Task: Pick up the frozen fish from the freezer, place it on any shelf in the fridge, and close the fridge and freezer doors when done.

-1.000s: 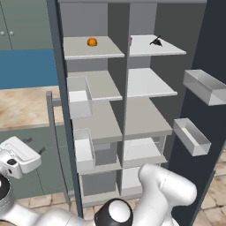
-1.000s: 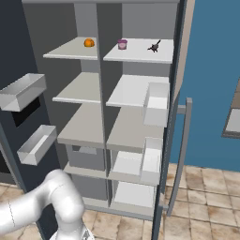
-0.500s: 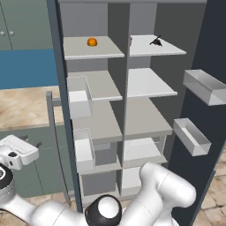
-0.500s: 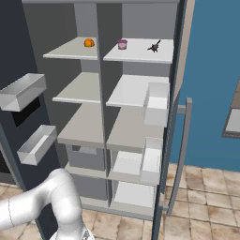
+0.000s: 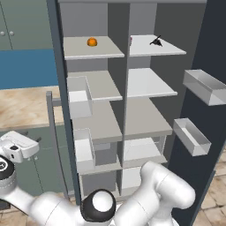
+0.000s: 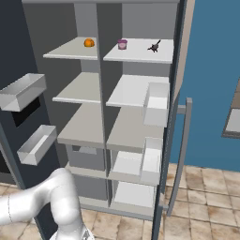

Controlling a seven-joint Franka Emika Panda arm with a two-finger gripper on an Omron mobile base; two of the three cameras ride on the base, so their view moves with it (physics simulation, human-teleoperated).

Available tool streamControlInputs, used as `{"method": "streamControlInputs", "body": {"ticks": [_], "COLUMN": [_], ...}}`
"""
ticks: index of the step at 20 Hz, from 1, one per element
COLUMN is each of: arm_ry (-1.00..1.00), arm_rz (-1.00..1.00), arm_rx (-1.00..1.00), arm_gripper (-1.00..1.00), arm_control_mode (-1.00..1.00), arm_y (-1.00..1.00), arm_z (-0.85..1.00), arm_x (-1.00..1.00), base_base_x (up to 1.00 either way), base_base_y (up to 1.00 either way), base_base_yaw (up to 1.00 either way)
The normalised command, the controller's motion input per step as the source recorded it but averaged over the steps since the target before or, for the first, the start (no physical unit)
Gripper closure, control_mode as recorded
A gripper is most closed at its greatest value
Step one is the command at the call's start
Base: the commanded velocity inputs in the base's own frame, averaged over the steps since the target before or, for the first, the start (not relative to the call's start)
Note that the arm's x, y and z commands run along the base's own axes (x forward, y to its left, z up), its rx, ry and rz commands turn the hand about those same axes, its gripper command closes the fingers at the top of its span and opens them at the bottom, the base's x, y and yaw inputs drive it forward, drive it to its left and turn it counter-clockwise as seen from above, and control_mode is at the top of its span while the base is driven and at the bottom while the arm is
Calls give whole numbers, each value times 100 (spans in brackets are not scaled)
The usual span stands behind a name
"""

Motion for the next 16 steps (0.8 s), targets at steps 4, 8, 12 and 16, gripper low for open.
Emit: {"method": "streamControlInputs", "body": {"ticks": [4,8,12,16], "arm_ry": [0,0,0,0], "arm_rz": [3,0,0,2], "arm_rx": [0,0,0,0], "arm_gripper": [-100,-100,-100,-100], "arm_control_mode": [-100,-100,-100,-100], "arm_y": [-58,-56,-68,-72], "arm_z": [0,0,0,0], "arm_x": [0,6,19,35], "base_base_x": [0,0,0,0], "base_base_y": [0,0,0,0], "base_base_yaw": [0,0,0,0]}}
